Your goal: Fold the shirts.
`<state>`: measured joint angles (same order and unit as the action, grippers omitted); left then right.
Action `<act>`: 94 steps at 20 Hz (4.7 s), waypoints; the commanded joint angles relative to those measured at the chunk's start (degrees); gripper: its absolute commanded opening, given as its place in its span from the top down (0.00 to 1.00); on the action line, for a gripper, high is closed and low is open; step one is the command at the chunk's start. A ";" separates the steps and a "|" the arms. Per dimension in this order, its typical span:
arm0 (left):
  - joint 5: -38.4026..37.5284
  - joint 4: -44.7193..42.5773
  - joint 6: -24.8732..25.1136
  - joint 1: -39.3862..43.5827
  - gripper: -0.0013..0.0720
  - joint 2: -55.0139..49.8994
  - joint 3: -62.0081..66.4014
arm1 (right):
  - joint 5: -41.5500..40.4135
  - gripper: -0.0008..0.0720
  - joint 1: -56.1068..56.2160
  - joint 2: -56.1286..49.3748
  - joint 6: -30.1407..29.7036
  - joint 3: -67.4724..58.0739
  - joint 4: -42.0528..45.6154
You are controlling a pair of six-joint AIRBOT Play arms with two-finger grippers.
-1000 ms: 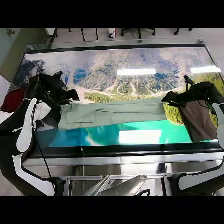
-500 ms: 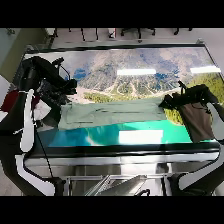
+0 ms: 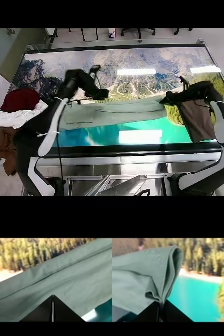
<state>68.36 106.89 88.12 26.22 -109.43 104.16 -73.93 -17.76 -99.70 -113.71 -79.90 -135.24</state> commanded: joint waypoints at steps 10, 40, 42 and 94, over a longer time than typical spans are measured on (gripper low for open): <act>-12.13 18.67 0.48 10.56 0.97 -10.45 -0.35 | -14.10 0.97 0.13 25.77 5.81 -3.98 -3.02; 3.85 19.17 10.93 -44.96 0.97 60.92 -26.67 | 13.09 0.02 36.28 7.72 22.51 -13.31 8.61; 3.91 19.17 10.93 -44.94 0.96 60.94 -26.67 | 2.43 0.02 28.28 7.69 22.49 -12.68 9.14; 11.80 19.19 10.82 -44.94 0.96 60.92 -26.69 | -26.03 0.97 -27.63 4.81 34.49 -33.51 11.82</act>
<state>79.81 126.06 98.94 -18.68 -48.53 77.49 -91.53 -44.18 -96.03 -83.83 -113.38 -132.88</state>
